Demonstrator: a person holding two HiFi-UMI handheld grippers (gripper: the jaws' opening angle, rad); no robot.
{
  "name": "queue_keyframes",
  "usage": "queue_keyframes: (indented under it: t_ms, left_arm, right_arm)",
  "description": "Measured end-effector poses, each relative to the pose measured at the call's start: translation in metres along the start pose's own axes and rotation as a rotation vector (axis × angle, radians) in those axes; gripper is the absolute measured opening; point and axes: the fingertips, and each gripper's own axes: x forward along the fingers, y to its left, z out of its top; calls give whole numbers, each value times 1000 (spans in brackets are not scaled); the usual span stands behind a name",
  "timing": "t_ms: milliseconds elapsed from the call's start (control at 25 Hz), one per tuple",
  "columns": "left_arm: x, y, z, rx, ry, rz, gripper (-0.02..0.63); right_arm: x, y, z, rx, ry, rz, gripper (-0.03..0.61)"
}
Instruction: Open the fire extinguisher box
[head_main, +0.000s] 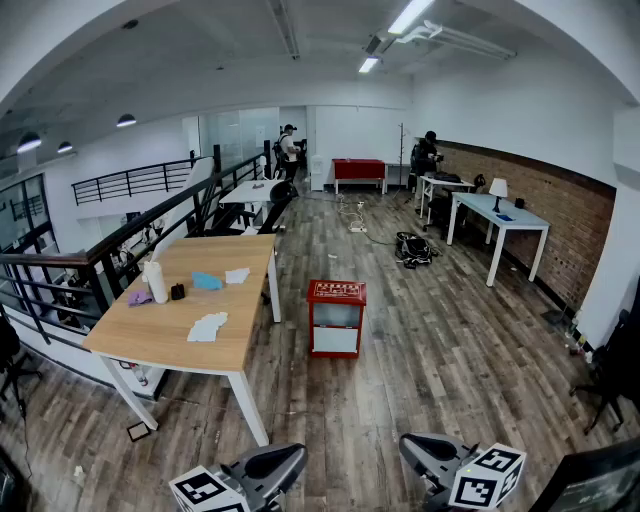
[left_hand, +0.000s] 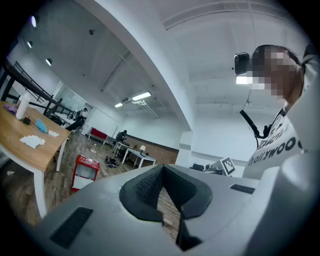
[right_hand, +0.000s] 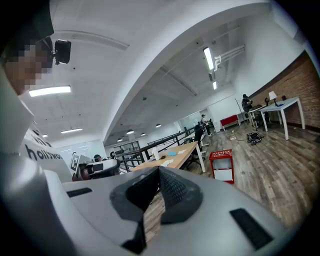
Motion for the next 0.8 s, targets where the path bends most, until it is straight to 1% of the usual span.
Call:
queue_keyframes:
  t_ms: [440,720,800]
  left_arm:
    - [-15,9,3,-9,-5,0,6]
    - [-24,16,-3,-22,10,-5,6]
    - [-29,19,-4,-15,16,-8,6]
  right_arm:
    - [13,13,-3,-8,8,4,9]
    - [24,19,-8,-1,5,3,8]
    - [29,23,-12,5,4,5,8]
